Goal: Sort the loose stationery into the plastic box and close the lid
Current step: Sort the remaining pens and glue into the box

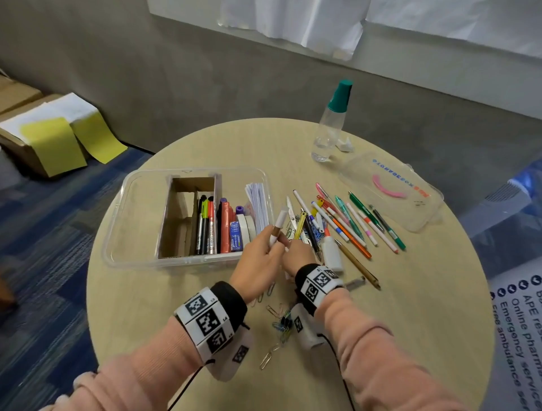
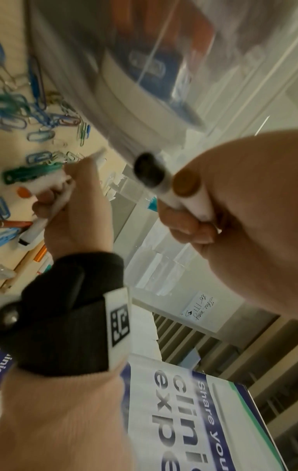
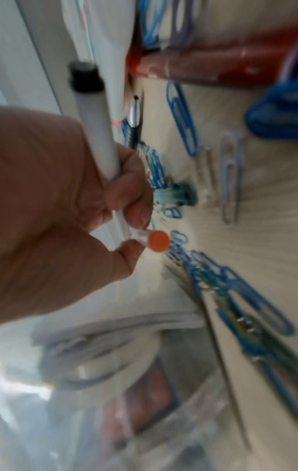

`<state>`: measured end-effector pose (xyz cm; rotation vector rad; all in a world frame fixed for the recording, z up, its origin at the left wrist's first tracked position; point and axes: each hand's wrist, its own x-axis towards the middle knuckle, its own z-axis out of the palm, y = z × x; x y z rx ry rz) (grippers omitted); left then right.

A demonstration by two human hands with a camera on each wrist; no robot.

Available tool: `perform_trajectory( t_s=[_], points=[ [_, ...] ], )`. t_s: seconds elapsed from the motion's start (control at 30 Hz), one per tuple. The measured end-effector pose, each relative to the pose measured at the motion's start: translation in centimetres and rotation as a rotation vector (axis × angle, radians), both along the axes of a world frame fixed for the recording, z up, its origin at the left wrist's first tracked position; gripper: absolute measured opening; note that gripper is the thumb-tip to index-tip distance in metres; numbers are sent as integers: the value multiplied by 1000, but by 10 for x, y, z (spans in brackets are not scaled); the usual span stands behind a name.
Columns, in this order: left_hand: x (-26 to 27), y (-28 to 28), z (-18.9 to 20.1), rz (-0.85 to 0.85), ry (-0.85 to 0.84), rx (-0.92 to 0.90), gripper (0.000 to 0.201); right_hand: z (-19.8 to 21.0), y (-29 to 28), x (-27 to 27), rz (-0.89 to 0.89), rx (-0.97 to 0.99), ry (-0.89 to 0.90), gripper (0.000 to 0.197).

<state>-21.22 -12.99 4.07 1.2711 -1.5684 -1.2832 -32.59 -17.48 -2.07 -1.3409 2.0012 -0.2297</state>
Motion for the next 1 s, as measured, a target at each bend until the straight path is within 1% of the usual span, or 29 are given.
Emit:
perform_trajectory(
  t_s=[0.13, 0.17, 0.27, 0.3, 0.33, 0.43, 0.5, 0.6, 0.7, 0.8, 0.9, 0.97, 1.0],
  points=[
    [0, 1, -2, -4, 31, 35, 19, 12, 12, -27, -175, -68, -147, 17],
    [0, 1, -2, 3, 33, 34, 18, 14, 16, -36, -241, -84, -239, 16],
    [-4, 3, -5, 11, -20, -13, 20, 20, 32, -65, -492, -140, -653, 12],
    [-6, 5, -6, -6, -47, -30, 20, 22, 38, -75, -565, -169, -753, 10],
    [-9, 7, -8, -36, -79, -43, 19, 24, 42, -85, -612, -200, -791, 10],
    [-23, 10, -16, -134, -235, -79, 15, 23, 52, -113, -652, -257, -700, 13],
    [-36, 8, -23, -174, -333, -53, 9, 18, 56, -128, -669, -253, -636, 10],
    [-59, -2, -37, -208, -522, 6, 17, 11, 61, -138, -672, -240, -545, 7],
    [-78, -11, -52, -241, -665, 99, 20, 6, 67, -139, -669, -240, -514, 12],
    [-88, -15, -64, -238, -740, 167, 18, 2, 74, -140, -666, -220, -533, 15],
    [-91, -17, -70, -232, -787, 176, 19, 0, 81, -142, -669, -204, -551, 17],
    [-94, -18, -71, -248, -809, 163, 20, -1, 83, -142, -668, -213, -523, 17],
    [-96, -18, -72, -262, -820, 157, 22, -1, 83, -142, -660, -226, -479, 17]
  ],
)
